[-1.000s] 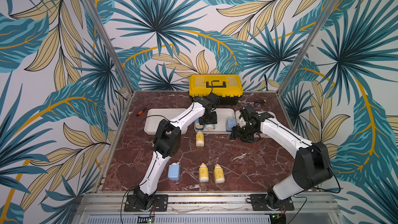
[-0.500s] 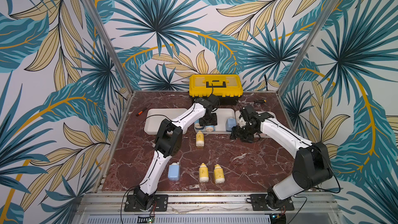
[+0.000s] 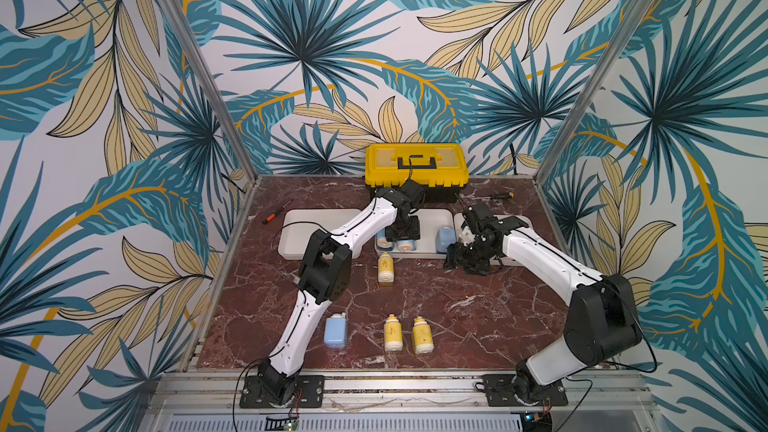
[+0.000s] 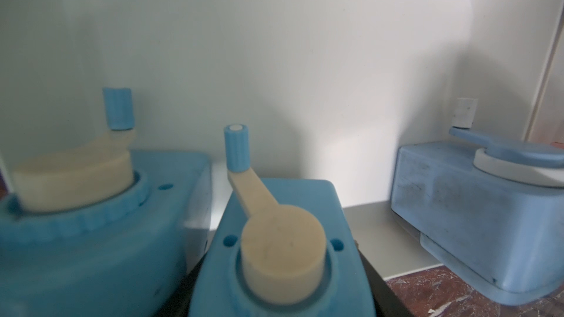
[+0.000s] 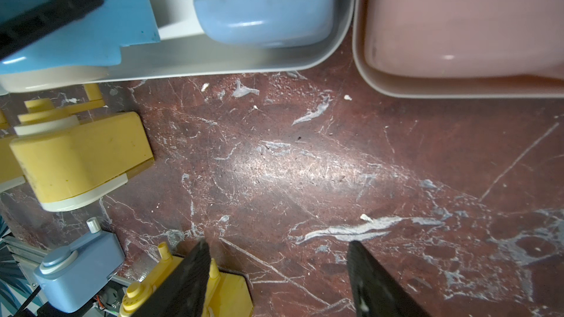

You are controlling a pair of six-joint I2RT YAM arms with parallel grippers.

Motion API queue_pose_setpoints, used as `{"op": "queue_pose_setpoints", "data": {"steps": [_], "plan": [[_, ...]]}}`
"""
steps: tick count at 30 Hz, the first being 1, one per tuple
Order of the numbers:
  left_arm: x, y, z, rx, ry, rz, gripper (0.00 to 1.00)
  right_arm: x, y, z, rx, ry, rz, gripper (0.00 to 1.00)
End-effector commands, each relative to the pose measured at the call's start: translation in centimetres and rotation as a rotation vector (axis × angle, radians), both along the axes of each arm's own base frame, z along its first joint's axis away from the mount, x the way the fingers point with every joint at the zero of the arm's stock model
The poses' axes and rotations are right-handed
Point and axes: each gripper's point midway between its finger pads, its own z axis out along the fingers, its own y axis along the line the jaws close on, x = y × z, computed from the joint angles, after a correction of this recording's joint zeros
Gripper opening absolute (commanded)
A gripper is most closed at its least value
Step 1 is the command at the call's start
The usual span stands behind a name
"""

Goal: Place the pencil sharpeners by color into the storage box
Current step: Place the pencil sharpener in the storage box.

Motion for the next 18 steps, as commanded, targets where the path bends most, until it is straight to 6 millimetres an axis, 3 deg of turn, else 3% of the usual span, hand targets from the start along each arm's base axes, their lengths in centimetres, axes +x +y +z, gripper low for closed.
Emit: {"op": "queue_pose_setpoints", "data": {"steps": [1,12,17,18], "plan": [[0.4,-0.4,-0.1,-0.003,-0.006,-0.006,0.51,-0.2,-0.2,0.0,0.002,0.002,0.001,0.72],[0.1,-0.3,-0.8,0.0,0.015,-0.007,0.51,-0.3,-0.2,-0.2,0.0,0.009,0.003,0.72],[0.3,-0.4,-0.5,-0.005,0.006,-0.009,0.58,-0.2,-0.1,-0.3,0.001,0.011,0.004,0.73],[0.3,-0.4,-1.9,0.009,0.027,-0.011,0.59,-0.3,-0.2,-0.4,0.001,0.014,0.004,0.73]]}}
